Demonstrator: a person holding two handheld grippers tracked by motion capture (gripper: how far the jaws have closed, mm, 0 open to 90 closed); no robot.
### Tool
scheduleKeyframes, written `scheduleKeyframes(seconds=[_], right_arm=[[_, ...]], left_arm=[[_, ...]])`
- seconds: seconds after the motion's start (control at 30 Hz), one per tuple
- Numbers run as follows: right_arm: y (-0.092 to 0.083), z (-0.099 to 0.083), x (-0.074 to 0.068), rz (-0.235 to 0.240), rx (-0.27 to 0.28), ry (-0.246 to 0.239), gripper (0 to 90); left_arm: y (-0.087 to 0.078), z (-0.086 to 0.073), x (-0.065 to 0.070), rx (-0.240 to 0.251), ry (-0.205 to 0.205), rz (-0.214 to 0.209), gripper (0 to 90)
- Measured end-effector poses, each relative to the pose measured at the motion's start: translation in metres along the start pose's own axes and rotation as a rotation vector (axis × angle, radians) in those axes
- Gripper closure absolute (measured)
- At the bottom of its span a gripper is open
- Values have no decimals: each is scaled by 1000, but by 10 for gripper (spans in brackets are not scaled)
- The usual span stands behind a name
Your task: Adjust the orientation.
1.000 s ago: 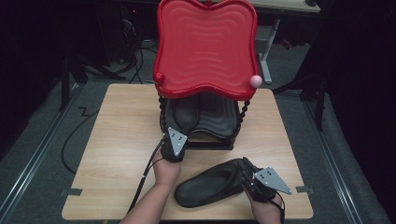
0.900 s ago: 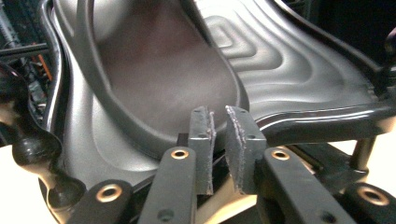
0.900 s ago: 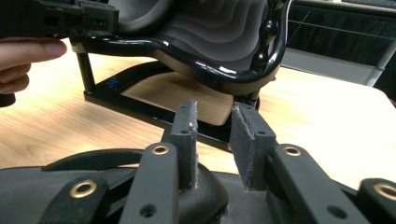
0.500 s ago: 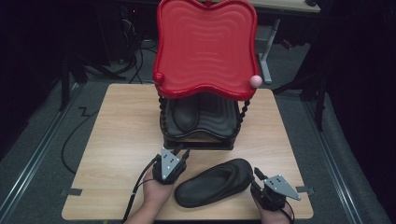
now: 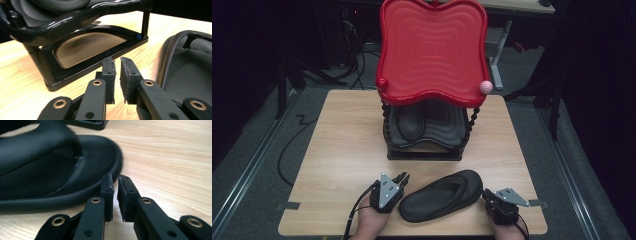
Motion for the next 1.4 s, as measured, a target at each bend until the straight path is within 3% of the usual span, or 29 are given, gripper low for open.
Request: scheduleKeyframes(seconds=[0.27,0.47,0.6,0.73,0.87,1.03,1.13,1.27,1.4], right_arm=[[26,14,-13,0,0,-34,826],[59,33,-38,33,-11,-74,807],[70,37,-51,38,-14,-116,796],[52,41,-55,64,53,-98,770],[12,37,-68,157,136,-67,722],[-18,20,-93,248,150,-60,630],[-16,9,-104,260,114,-63,578],[-7,-1,-109,248,59,-62,582],[-3,3,-105,200,80,-77,662]], left_arm=[[-15,-6,-5,-6,-10,29,785],[-27,-12,-1,-19,-10,44,760],[-31,-13,6,-19,-12,31,748],[-29,-9,18,-10,-1,1,715],[-21,-2,32,13,2,-50,673],[-10,6,49,37,6,-129,629],[-4,7,57,22,34,-136,609],[5,3,60,-18,16,-158,590],[6,4,61,-12,11,-176,590]])
Point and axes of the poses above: each handheld gripper's, and its own axes: y roughly forward along the jaws, z roughly out of its top, x roughly to its right, the point moved 3 cm from there along y, roughly forward along the jaws, and after that the axes turned 12 degrees about y, right-handed, at the moved point
